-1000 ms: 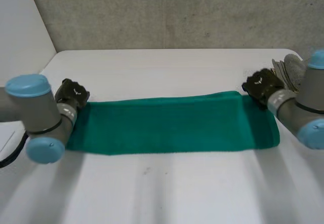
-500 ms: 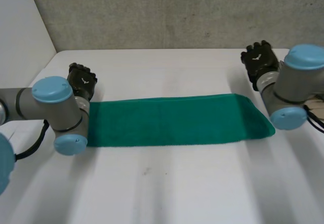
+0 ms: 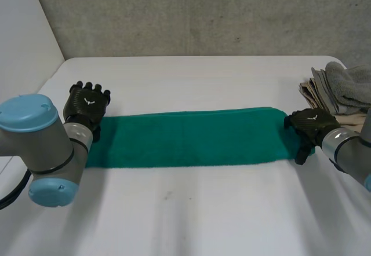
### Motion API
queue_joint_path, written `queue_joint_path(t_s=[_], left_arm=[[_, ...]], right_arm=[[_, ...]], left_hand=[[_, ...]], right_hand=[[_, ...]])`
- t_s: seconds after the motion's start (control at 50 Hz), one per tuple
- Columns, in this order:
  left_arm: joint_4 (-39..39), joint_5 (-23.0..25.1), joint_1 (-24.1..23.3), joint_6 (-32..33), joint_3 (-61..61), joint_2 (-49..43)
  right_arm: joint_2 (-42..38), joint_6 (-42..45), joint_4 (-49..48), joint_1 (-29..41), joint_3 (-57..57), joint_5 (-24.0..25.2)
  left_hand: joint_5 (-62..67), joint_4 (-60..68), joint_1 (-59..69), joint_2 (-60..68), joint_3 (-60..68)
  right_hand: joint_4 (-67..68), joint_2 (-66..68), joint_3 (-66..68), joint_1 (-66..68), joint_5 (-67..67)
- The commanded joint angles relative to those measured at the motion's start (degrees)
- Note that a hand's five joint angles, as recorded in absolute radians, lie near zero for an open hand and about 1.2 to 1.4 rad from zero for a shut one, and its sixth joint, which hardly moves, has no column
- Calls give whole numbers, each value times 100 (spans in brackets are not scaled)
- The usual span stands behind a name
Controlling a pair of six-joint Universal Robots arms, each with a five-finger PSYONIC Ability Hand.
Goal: Fold the laundry.
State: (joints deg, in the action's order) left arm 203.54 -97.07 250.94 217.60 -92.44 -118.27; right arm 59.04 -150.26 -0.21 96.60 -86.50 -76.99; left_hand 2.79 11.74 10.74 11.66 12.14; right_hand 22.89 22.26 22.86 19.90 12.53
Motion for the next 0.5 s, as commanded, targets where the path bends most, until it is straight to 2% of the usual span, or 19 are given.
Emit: queue_joint_path(t_s=[0.02,0.06,0.1,0.22,0.3,0.32,0.38,0.5], left_arm=[[10,-14,-2,36,-11,-73],[10,-14,-2,36,-29,-91],[18,-5,-2,36,-46,-91],[19,-14,-2,45,-64,-38],[19,-14,7,45,-99,49],[19,-5,7,45,-108,76],[10,-5,7,36,-143,190],[1,-5,42,36,-310,366]], right_arm=[[-453,93,-654,17,62,-27],[-586,120,-708,17,124,-9],[-762,199,-691,8,229,-79],[-657,243,-682,-211,55,-71],[36,427,-673,-501,-306,-44],[368,584,-647,-667,-437,-27],[652,944,-585,-1106,-657,-9],[732,1938,-243,-1688,-764,-62]], left_hand=[[-279,-174,-74,-166,-214],[-279,-174,-74,-166,-214],[-279,-174,-74,-166,-214],[-279,-174,-74,-166,-214],[-279,-174,-74,-166,-214],[-279,-174,-74,-166,-214],[-279,-174,-74,-166,-214],[-279,-174,-74,-166,-214]], right_hand=[[2262,2325,2265,2562,2298],[3155,3218,3158,3455,3191],[5671,5735,5675,5971,5707],[5711,5774,5714,6010,5747],[5711,5774,5714,6010,5747],[5711,5774,5714,6010,5747],[5711,5774,5714,6010,5747],[5711,5774,5714,6010,5747]])
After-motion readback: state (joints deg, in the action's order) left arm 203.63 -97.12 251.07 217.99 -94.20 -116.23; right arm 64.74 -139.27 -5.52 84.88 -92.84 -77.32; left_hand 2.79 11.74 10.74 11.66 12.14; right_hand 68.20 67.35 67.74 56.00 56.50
